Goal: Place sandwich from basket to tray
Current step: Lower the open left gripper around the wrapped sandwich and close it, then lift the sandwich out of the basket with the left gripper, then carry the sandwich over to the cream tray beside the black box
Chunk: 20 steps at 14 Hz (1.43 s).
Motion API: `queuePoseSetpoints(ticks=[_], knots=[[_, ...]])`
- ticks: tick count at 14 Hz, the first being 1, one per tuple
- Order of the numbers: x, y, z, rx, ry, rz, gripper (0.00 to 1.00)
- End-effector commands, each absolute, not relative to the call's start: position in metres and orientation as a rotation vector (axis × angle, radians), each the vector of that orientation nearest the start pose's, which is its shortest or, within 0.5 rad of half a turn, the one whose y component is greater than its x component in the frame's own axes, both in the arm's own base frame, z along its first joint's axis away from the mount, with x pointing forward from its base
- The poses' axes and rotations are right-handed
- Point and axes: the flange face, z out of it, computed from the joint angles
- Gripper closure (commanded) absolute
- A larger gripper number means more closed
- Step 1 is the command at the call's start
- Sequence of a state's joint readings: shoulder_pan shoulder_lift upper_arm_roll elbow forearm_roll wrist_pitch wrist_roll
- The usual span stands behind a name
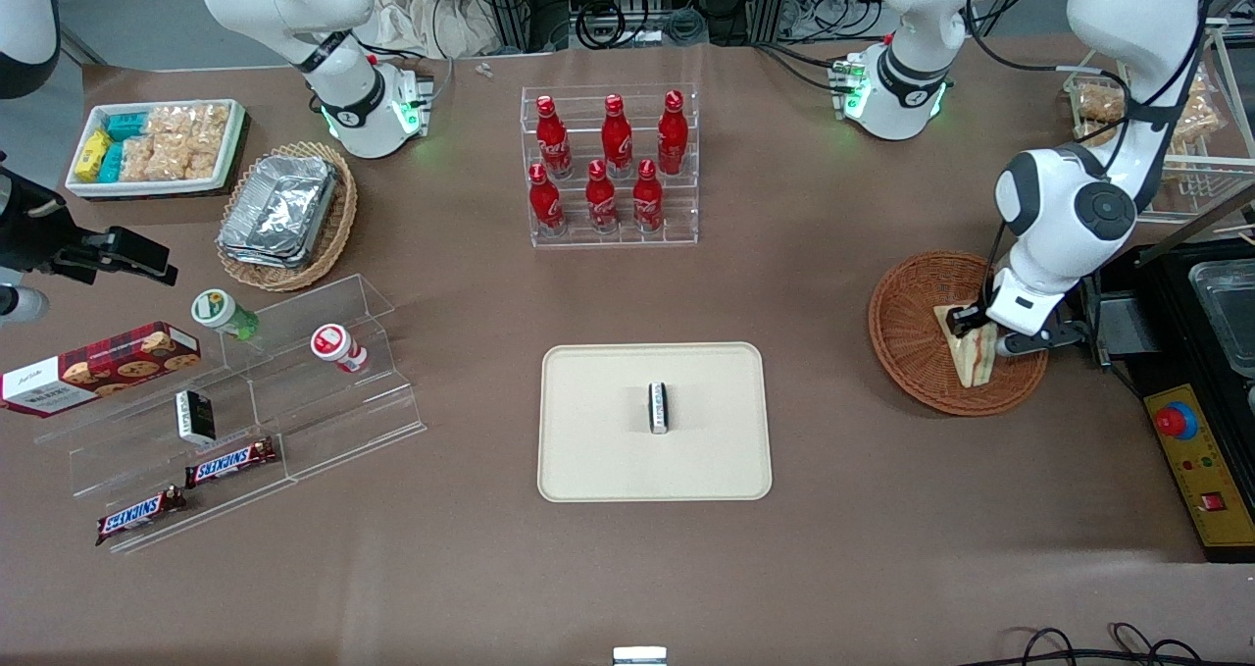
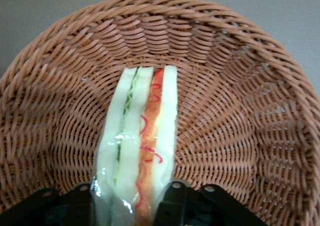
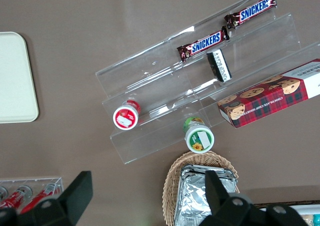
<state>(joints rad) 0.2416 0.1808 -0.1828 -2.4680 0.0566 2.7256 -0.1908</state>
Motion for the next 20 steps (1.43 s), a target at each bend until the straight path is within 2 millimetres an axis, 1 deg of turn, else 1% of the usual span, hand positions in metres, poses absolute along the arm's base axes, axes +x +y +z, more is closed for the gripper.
queuePoseSetpoints(ticks=[1, 2, 4, 6, 7, 8, 10, 11, 12, 13, 14, 15, 16, 17, 18, 19, 20], knots=[[0.484, 0.015, 0.258, -3.119, -0.311, -0.128, 1.0], [0.484, 0.014, 0.273, -3.108, -0.296, -0.116, 1.0], [0.491, 0.007, 0.315, -3.089, -0.267, -0.109, 1.0], [0.511, -0.007, 0.366, -3.072, -0.235, -0.038, 1.0], [0.525, -0.014, 0.396, -3.067, -0.223, 0.01, 1.0], [0.538, -0.024, 0.431, -3.063, -0.203, 0.041, 1.0], [0.563, -0.057, 0.488, -3.072, -0.2, 0.067, 1.0], [0.575, -0.077, 0.51, -3.083, -0.197, 0.084, 1.0], [0.585, -0.097, 0.526, -3.099, -0.215, 0.101, 1.0], [0.592, -0.119, 0.537, -3.113, -0.254, 0.114, 1.0], [0.6, -0.141, 0.533, -3.134, -0.265, 0.129, 1.0], [0.605, -0.164, 0.524, -3.15, -0.256, 0.143, 1.0], [0.604, -0.195, 0.5, -3.138, -0.205, 0.192, 1.0], [0.608, -0.217, 0.48, -3.117, -0.162, 0.171, 1.0], [0.614, -0.236, 0.458, -3.121, -0.172, 0.13, 1.0], [0.619, -0.257, 0.43, -3.136, -0.195, 0.119, 1.0], [0.622, -0.276, 0.401, -3.127, -0.182, 0.107, 1.0]])
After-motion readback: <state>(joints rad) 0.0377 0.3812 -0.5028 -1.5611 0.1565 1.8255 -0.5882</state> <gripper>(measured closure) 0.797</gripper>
